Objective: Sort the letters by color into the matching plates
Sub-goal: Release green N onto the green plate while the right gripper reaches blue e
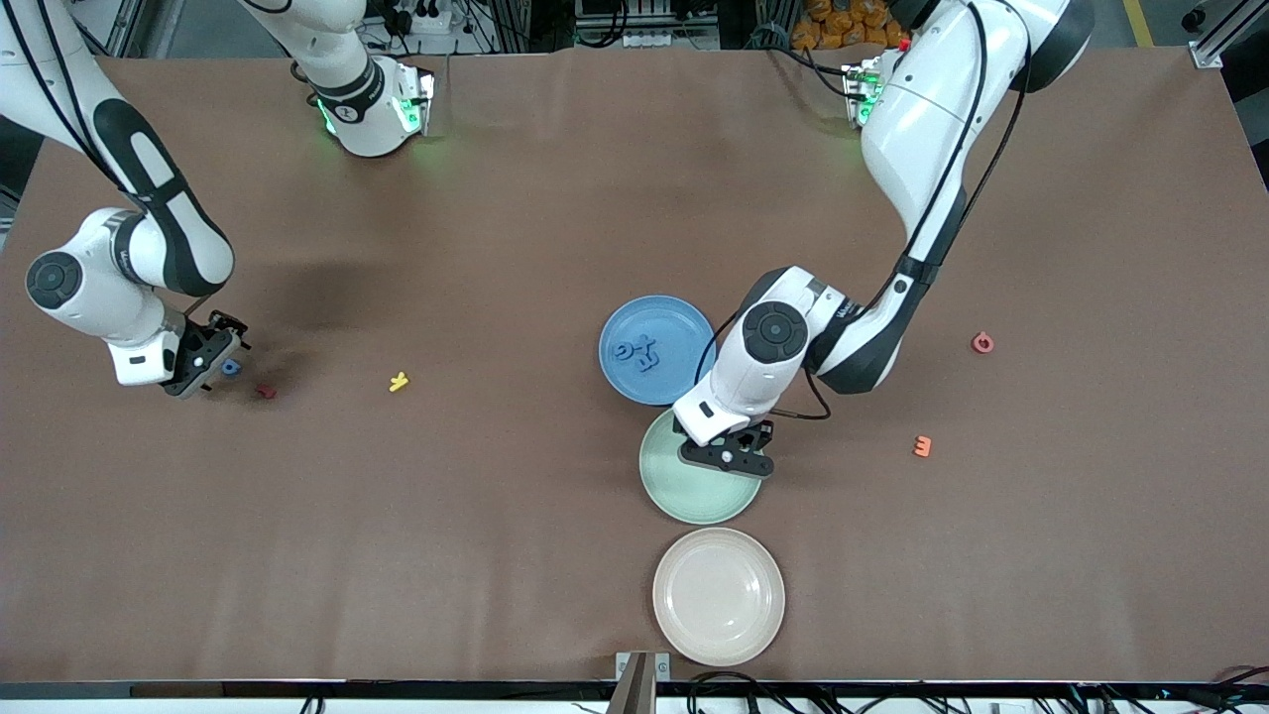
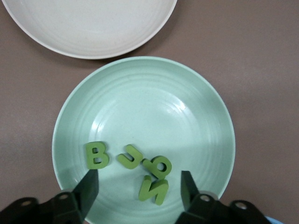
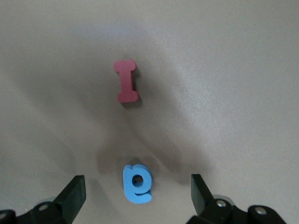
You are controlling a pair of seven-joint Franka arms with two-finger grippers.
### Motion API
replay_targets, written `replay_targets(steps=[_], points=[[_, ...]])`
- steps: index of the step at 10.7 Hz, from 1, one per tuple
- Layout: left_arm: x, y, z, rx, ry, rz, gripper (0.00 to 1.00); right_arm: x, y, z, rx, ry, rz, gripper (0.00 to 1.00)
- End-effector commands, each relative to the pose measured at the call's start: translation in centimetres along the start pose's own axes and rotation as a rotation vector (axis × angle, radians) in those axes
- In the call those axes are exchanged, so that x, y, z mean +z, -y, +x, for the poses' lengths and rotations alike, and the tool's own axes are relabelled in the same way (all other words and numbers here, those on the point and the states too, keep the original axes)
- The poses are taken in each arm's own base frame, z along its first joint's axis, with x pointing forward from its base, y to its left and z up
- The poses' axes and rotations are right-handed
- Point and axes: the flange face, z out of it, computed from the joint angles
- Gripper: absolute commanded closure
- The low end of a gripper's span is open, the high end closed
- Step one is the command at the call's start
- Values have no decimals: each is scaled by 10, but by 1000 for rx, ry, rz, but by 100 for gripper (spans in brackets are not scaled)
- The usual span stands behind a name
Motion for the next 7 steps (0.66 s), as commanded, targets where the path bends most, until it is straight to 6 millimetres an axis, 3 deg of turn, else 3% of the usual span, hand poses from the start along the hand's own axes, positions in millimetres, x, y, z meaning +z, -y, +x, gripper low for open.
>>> replay_targets(steps=[1,3,7], points=[[-39,4,10,-11,-23,40,0,6,-3,-10,-45,3,-26,16],[-91,9,14,-15,-3,78,0,6,-4,-12,-46,3,-32,20],[-197,53,19,-81,26,136,0,7,-4,-11,-48,0,-36,27]])
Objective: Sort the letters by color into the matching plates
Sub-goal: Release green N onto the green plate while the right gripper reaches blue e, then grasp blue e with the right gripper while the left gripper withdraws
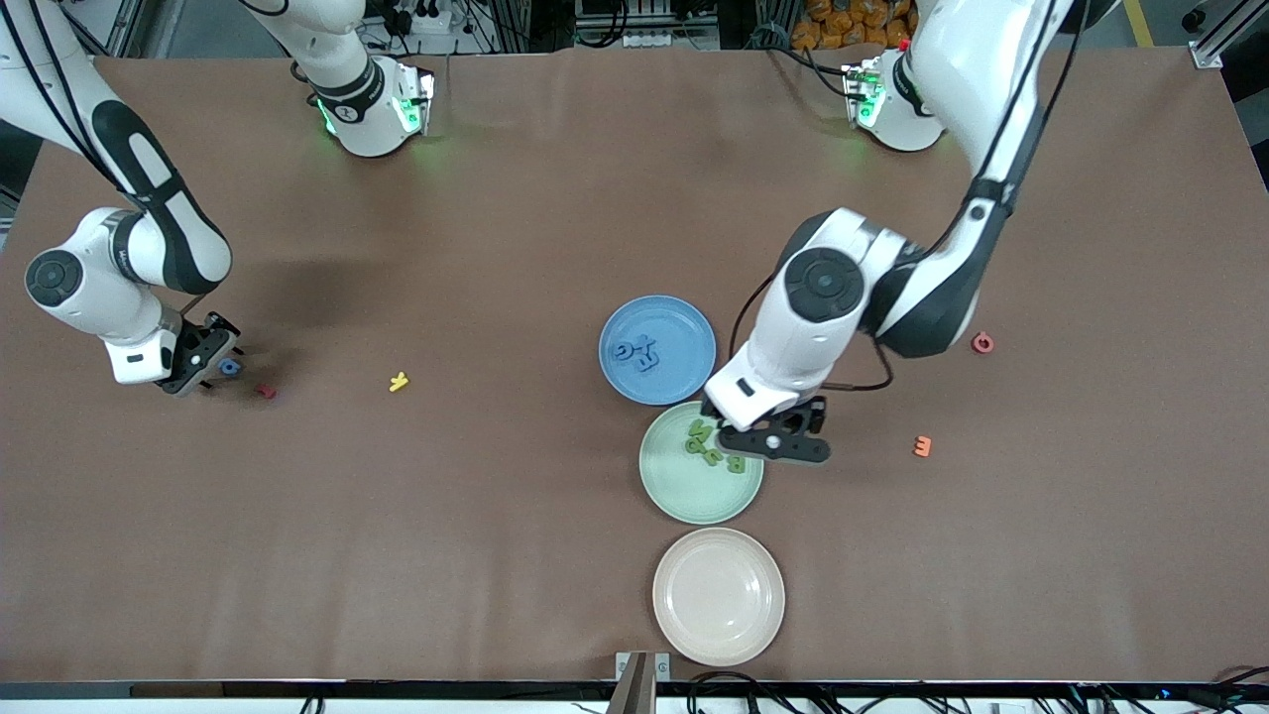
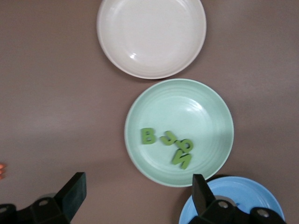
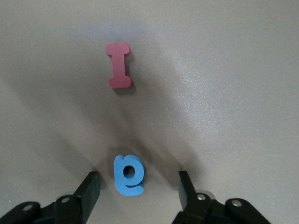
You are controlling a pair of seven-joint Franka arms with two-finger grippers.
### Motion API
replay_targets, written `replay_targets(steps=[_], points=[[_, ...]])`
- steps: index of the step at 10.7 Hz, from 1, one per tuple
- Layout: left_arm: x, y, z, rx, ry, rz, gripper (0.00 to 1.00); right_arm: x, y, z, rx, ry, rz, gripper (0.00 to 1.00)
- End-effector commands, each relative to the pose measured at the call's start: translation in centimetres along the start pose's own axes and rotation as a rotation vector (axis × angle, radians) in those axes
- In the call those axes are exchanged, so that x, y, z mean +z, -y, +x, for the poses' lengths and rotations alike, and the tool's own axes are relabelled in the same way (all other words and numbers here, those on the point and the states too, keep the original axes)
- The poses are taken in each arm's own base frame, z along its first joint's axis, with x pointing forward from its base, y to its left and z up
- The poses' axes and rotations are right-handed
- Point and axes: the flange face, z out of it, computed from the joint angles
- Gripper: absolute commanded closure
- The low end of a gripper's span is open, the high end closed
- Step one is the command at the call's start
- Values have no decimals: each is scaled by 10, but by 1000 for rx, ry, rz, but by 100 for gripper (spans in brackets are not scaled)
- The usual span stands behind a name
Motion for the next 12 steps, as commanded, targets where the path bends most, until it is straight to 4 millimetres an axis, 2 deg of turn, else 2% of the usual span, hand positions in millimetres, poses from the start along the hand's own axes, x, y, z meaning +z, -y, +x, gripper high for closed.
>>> replay_targets(steps=[1,3,4,5,6,8,9,10,11,12], points=[[-71,38,-5,-48,7,65,0,1,-1,-2,-21,-11,-15,32],[-105,71,-5,-95,12,91,0,1,-1,-2,-21,-11,-15,43],[-124,79,-9,-110,18,100,0,1,-1,0,-26,-11,-15,49],[-141,90,-14,-124,30,120,0,1,0,2,-27,-14,-15,53],[-161,114,-15,-156,28,124,0,0,0,3,-29,-15,-15,56],[-195,144,-27,-185,63,127,0,-1,0,5,-31,-15,-17,58],[-212,154,-32,-196,60,129,0,-1,0,5,-31,-15,-17,61],[-217,161,-38,-203,87,139,0,-1,0,5,-31,-16,-18,62],[-235,169,-44,-199,78,143,0,-1,0,6,-32,-16,-18,64],[-243,177,-48,-162,88,133,0,-1,0,7,-32,-16,-18,66]])
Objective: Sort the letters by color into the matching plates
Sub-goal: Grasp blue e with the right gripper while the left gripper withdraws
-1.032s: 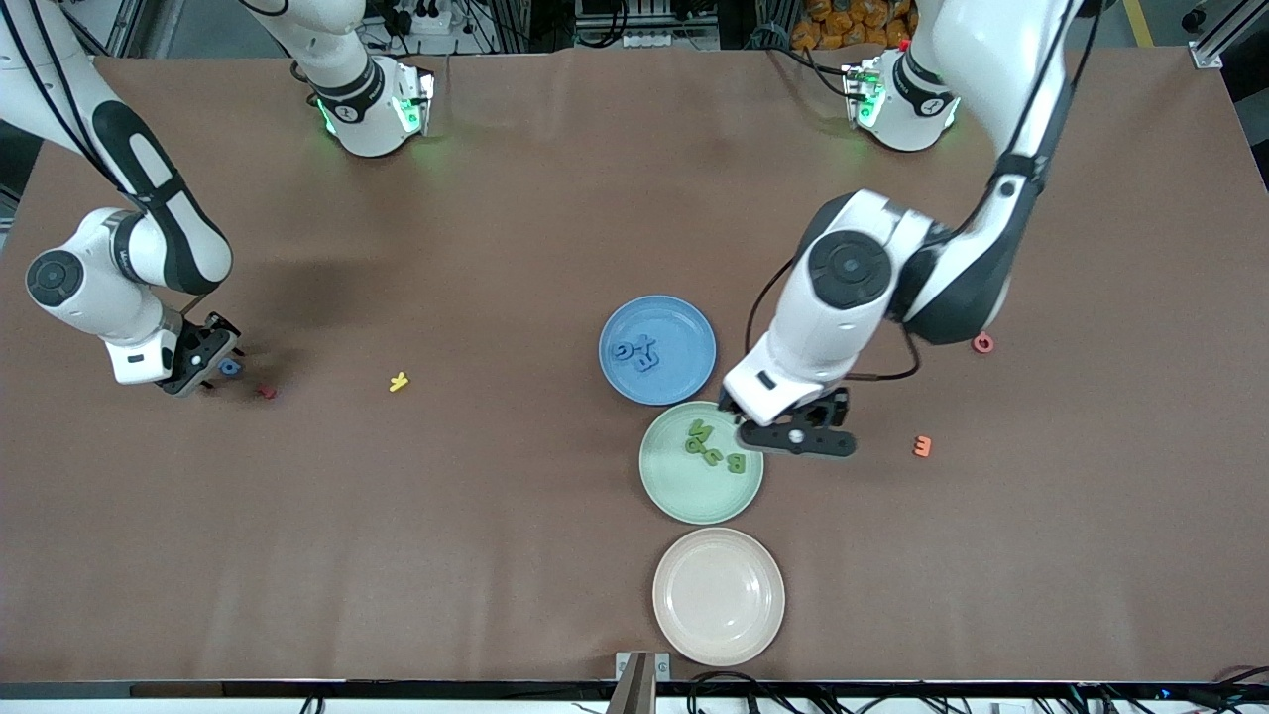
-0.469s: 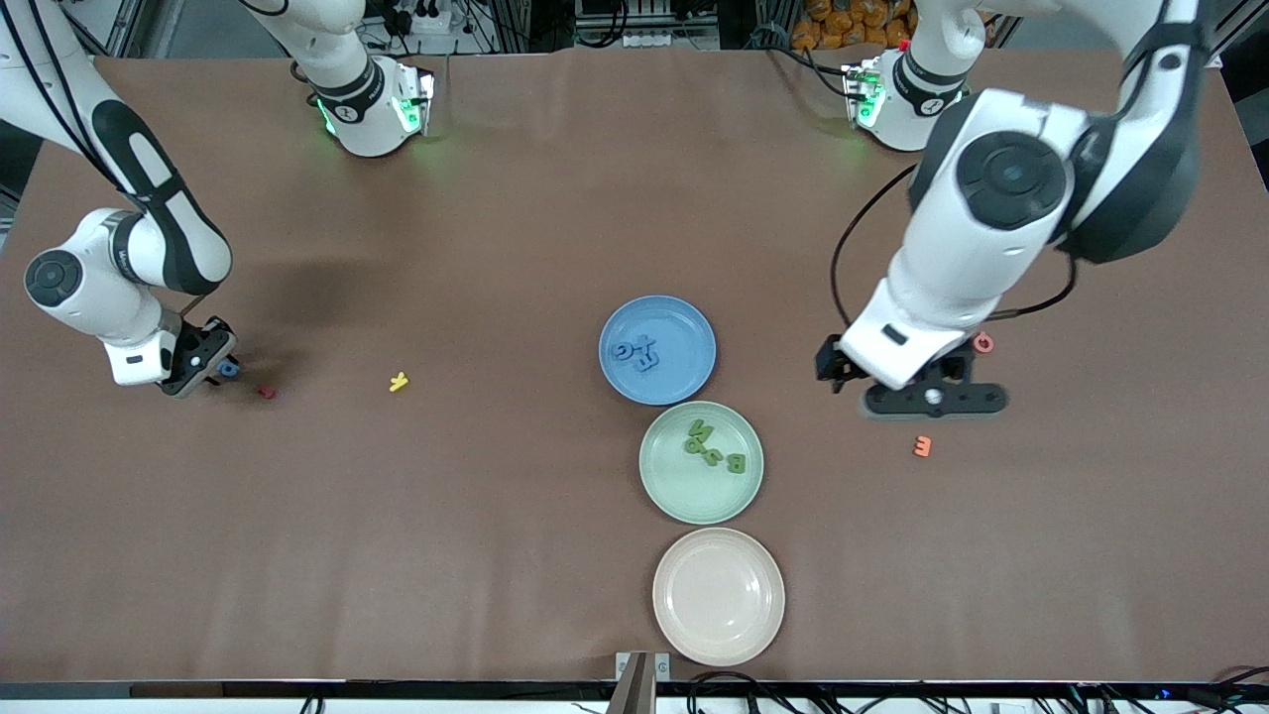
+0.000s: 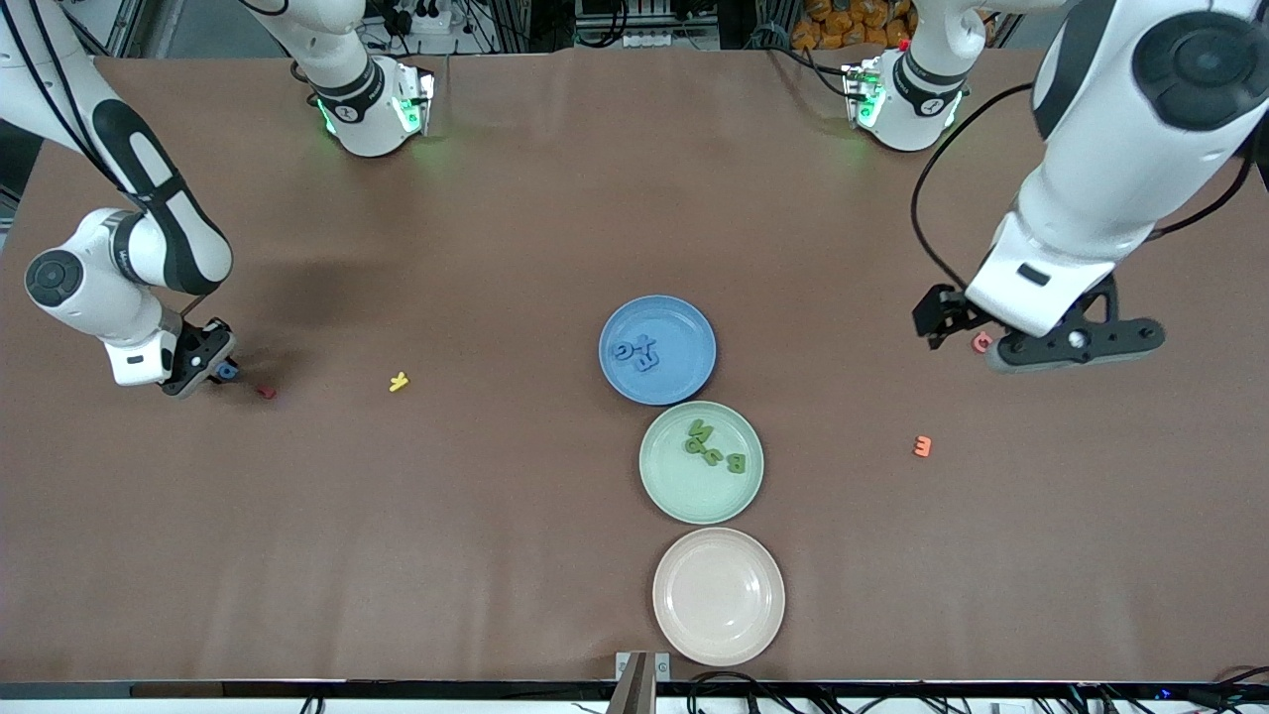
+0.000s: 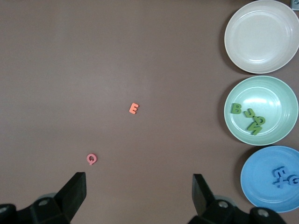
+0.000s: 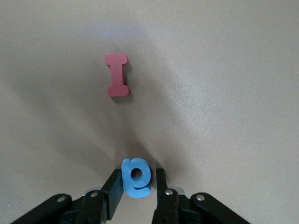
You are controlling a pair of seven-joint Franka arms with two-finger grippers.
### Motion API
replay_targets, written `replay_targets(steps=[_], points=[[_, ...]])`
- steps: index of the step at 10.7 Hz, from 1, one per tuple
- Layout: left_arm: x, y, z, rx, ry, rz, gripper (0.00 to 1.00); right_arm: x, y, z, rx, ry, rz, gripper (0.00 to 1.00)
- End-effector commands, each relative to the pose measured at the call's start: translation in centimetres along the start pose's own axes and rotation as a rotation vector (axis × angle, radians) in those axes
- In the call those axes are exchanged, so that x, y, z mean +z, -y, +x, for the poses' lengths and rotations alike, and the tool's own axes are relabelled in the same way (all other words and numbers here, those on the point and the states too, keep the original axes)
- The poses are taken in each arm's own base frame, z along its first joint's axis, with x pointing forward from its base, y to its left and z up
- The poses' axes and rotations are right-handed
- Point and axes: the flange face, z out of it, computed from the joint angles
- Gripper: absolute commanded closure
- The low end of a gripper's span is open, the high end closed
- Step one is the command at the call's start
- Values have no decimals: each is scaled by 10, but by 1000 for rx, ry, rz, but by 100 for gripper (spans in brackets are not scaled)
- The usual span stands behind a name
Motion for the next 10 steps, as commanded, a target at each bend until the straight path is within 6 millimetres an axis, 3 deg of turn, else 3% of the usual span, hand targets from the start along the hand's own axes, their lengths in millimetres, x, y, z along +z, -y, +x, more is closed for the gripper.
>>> replay_targets(steps=[1,5,8,10], points=[[-37,48,-15,58,3,-57,0,3,2,3,-18,-12,-7,69],[-67,113,-30,55,-2,-120,0,1,2,9,0,-23,-6,73],[-64,155,-27,137,13,-131,0,0,3,11,14,-24,-6,75],[-65,166,-27,116,14,-138,0,-17,2,25,81,-29,-21,75]])
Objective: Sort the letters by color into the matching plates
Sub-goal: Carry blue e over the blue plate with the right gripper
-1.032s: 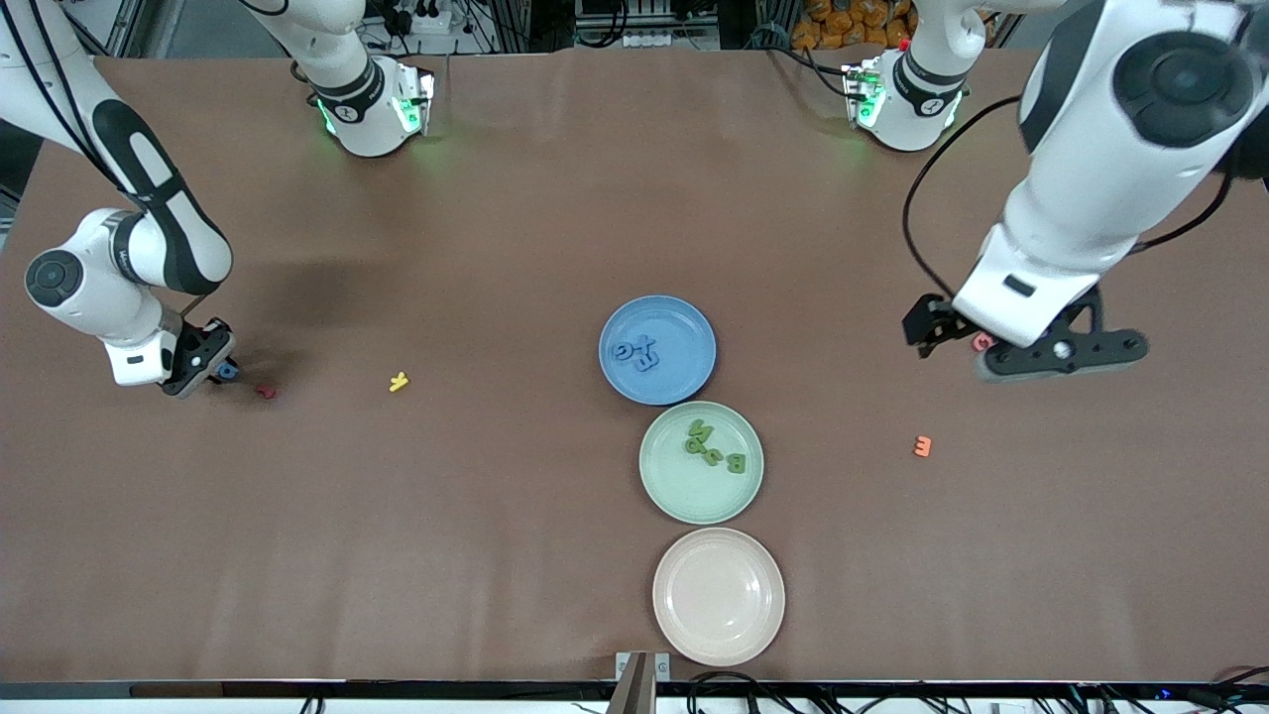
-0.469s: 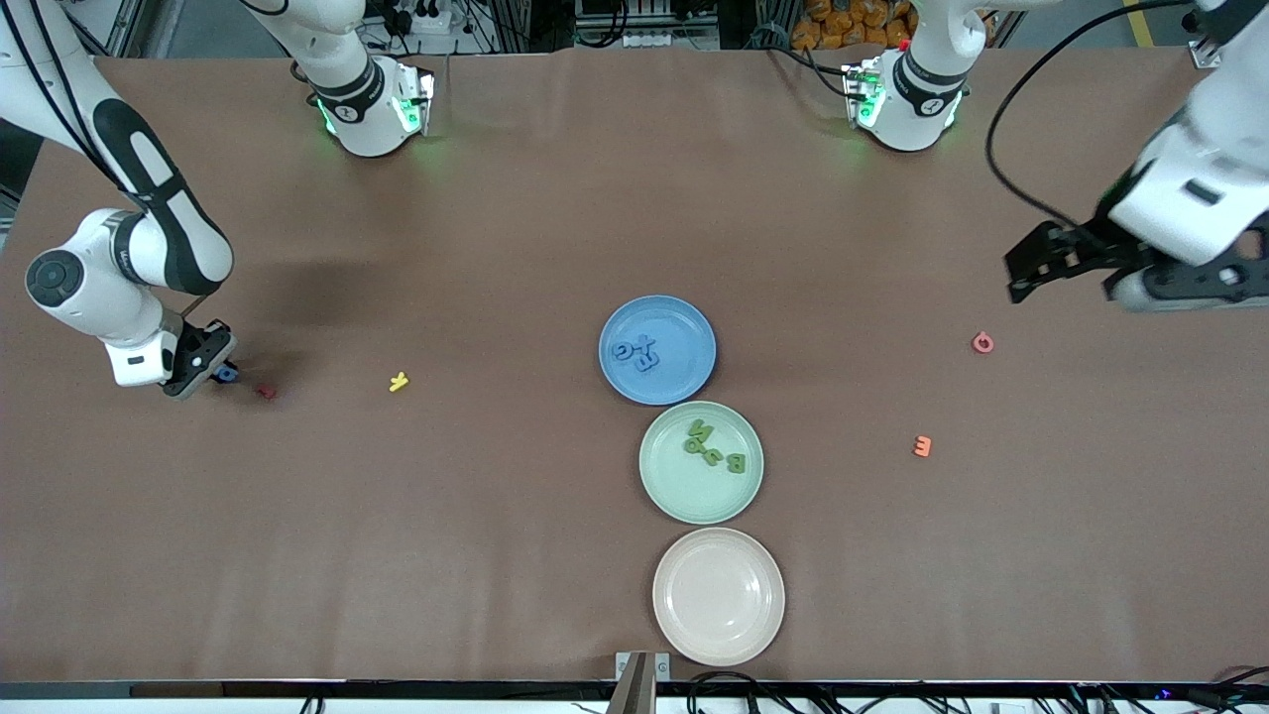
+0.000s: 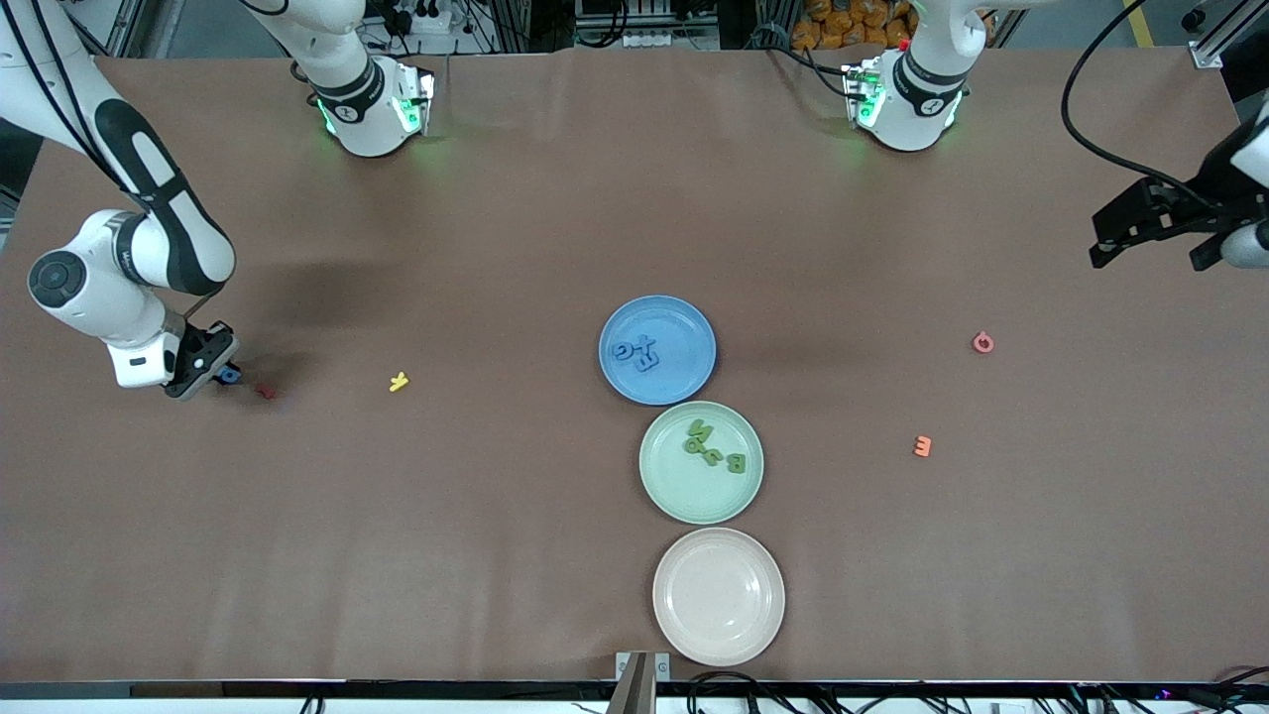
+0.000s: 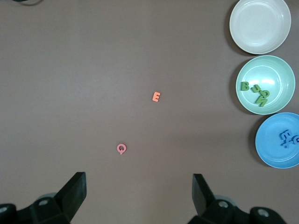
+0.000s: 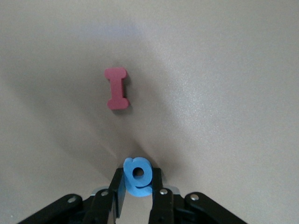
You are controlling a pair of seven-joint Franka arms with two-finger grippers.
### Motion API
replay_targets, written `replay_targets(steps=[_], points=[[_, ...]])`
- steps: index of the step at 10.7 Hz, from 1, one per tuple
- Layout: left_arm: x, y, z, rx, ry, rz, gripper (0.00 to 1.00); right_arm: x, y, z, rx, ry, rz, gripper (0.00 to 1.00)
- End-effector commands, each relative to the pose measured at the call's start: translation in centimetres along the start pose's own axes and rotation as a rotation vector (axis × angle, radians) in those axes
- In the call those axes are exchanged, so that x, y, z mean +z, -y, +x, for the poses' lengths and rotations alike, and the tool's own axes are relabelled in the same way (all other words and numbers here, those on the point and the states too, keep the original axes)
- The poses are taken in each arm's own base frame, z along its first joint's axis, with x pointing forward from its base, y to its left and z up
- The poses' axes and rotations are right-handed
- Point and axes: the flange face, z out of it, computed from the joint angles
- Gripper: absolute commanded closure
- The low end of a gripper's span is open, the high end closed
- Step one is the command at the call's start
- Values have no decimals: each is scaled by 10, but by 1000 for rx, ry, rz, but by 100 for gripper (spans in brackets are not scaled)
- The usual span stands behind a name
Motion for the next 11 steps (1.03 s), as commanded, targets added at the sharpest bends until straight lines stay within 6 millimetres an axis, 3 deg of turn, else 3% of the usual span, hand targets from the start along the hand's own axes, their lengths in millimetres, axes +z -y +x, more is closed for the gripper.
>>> replay_targets(steps=[1,3,6,9,11], points=[[-4,11,-9,3,4,-27,0,-23,6,30,114,-10,1,75],[-6,11,-16,3,6,-26,0,-39,13,59,192,0,15,75],[0,8,-15,10,6,-23,0,-59,35,119,318,-60,88,75],[5,6,-14,80,8,-24,0,-78,77,195,481,-100,140,75],[11,6,-15,88,20,-24,0,-88,119,253,607,-93,149,75]])
